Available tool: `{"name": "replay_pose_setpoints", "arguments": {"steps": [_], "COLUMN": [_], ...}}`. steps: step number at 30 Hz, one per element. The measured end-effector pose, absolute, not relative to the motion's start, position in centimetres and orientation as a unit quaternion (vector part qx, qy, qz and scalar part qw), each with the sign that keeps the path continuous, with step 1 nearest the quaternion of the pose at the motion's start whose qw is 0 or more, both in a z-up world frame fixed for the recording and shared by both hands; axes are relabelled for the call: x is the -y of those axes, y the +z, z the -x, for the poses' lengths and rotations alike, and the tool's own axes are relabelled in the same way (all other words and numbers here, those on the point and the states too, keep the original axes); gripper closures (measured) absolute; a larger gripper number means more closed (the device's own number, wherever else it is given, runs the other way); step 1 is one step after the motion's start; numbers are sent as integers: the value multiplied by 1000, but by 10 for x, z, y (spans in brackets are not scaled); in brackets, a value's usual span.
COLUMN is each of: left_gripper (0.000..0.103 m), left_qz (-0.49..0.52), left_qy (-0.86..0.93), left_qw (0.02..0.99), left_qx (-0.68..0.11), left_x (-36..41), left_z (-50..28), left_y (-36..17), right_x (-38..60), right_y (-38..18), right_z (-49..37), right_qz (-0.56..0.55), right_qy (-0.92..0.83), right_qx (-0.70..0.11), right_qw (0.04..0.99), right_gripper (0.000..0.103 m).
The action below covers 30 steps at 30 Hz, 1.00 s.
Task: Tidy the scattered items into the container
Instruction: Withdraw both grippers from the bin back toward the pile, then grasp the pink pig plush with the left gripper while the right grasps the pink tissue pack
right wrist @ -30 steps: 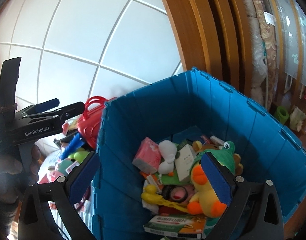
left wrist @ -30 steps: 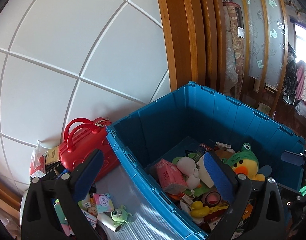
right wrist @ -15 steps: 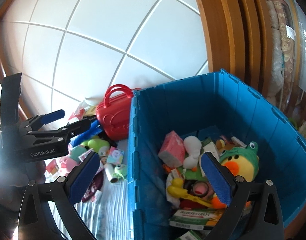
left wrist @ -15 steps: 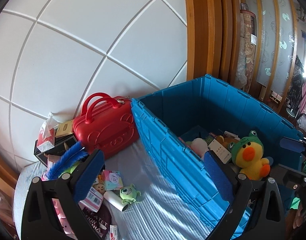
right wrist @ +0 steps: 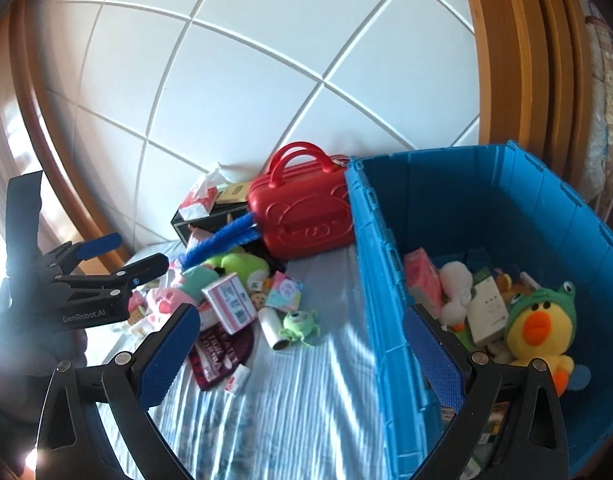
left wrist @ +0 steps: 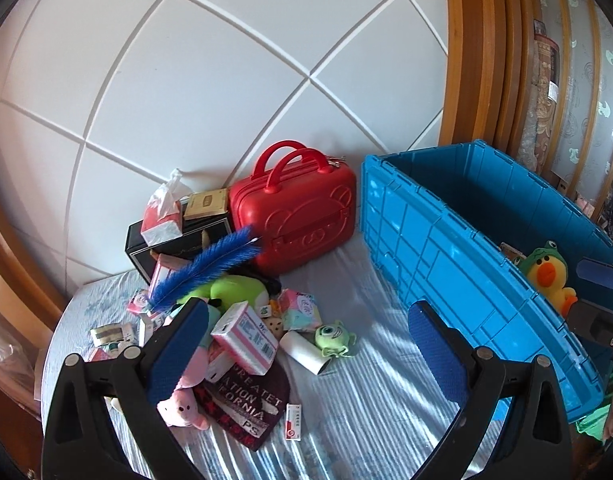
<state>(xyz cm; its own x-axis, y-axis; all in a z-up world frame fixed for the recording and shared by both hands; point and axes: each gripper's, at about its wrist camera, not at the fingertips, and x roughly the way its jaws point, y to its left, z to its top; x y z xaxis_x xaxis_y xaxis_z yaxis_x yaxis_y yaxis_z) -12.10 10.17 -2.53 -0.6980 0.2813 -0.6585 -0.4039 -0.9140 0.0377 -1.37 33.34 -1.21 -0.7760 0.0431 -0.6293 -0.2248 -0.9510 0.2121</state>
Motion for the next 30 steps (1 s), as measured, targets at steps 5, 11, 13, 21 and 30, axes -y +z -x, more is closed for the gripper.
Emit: {"name": "replay_pose_setpoints", "arguments": {"steps": [5, 11, 13, 21, 30], "left_gripper": [1, 1, 1, 1, 1], "left_qz": [354, 374, 381, 408, 435], "left_qy": [917, 912, 909, 895, 879], "left_qw": [163, 142, 138, 143, 148], "left_qx": [-91, -95, -98, -108, -126], "left_x": [-55, -5, 9, 48, 60], "left_z": [128, 145, 152, 186, 237], "left_y": [-38, -64, -75, -118, -182], "right_x": [-297, -255, -244, -216, -190], "right_y": [-21, -47, -59, -133, -207], "right_z": [33, 62, 73, 130, 194], "right_qz": [335, 352, 359, 406, 445], "right_qy": [932, 927, 925, 906, 890], "right_qx": [-130, -118, -117, -109, -91], "right_qw": [59, 45, 43, 51, 43], "right_gripper": [0, 0, 0, 0, 0]}}
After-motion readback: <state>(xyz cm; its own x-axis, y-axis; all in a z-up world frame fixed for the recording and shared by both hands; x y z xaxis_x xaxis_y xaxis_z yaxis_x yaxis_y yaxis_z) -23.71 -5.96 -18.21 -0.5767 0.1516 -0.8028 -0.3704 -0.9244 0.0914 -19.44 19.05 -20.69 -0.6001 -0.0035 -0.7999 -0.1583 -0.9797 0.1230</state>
